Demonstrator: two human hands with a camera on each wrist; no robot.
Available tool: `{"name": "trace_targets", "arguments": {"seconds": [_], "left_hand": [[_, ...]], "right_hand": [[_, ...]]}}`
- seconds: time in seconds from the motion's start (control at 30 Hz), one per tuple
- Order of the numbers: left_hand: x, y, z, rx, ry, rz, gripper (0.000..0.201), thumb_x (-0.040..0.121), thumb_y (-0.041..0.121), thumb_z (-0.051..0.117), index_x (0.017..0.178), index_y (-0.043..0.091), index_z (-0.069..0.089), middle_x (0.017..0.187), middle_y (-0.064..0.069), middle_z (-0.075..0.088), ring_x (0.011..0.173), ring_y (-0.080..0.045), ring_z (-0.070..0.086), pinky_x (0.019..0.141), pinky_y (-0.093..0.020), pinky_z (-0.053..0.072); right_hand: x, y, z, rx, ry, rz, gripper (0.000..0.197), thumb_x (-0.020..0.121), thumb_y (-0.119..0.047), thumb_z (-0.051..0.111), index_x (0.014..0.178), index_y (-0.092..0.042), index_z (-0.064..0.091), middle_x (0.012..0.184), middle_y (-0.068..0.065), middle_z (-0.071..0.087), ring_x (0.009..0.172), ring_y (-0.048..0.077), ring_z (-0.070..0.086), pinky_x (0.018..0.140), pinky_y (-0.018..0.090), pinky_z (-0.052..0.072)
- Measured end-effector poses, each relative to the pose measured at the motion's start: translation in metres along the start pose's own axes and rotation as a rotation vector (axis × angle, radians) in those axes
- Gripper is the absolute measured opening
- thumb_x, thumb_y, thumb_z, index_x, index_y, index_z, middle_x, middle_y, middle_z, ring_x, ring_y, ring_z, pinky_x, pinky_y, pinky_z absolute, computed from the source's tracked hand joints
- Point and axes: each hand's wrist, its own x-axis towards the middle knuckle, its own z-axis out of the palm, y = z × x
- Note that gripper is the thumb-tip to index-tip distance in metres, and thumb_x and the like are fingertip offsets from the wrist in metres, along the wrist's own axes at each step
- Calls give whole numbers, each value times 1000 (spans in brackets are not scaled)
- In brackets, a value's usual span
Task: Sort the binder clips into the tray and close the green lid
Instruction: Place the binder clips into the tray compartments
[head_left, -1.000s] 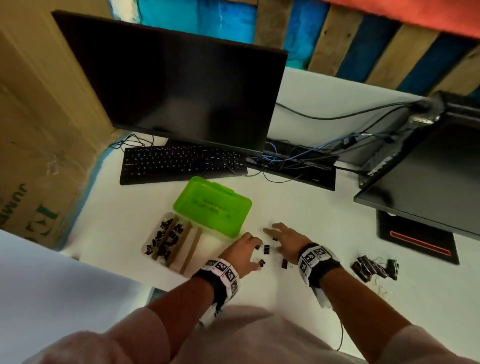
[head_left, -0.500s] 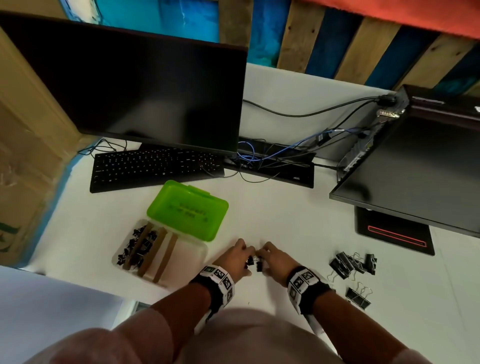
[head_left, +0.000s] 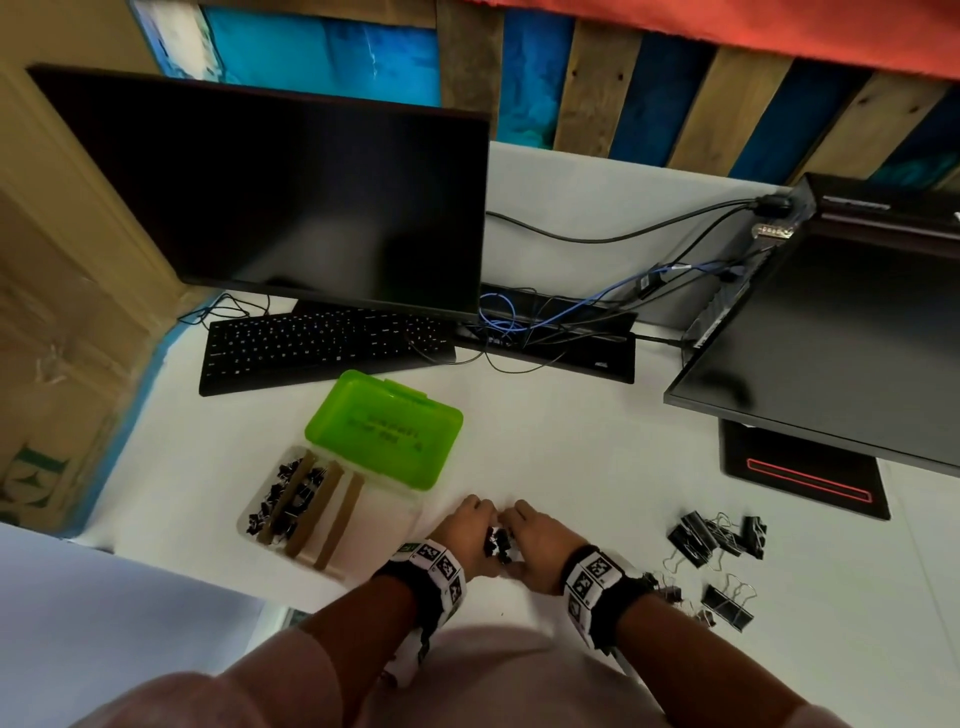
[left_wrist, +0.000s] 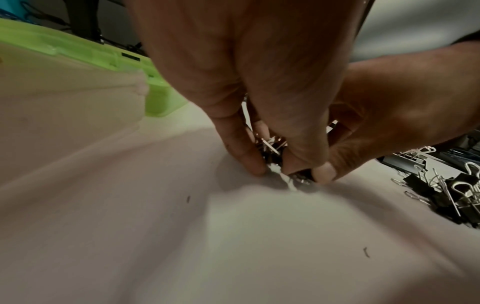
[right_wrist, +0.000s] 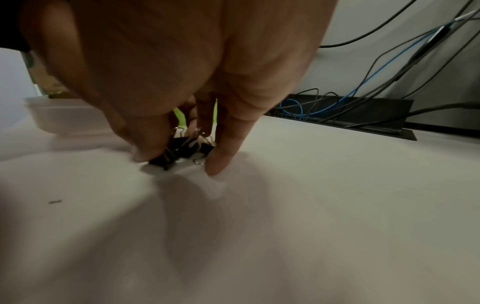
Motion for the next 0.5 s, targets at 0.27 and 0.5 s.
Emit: {"name": "trace_targets", "arguments": {"seconds": [0.27,0.5], "left_hand": [[-12,-9,-4,-15,61,27,35,74,12,66,108,13,61,117,-6,52,101,-24,58,92,-32,47],[-18,-14,-4,-35,20,10,37,74,14,75,109,10,63,112,-12,58,104,-26,58,90,-29,44]], "right_hand": [[1,-11,5,-210,19,7,29,93,-14,39,119,-5,45,117,19,47,97,37,56,75,44,46],[3,-17,2,-88,7,-34,36,91,-27,51,121,-7,44,113,18,54,95,38,60,80,43,48]]}}
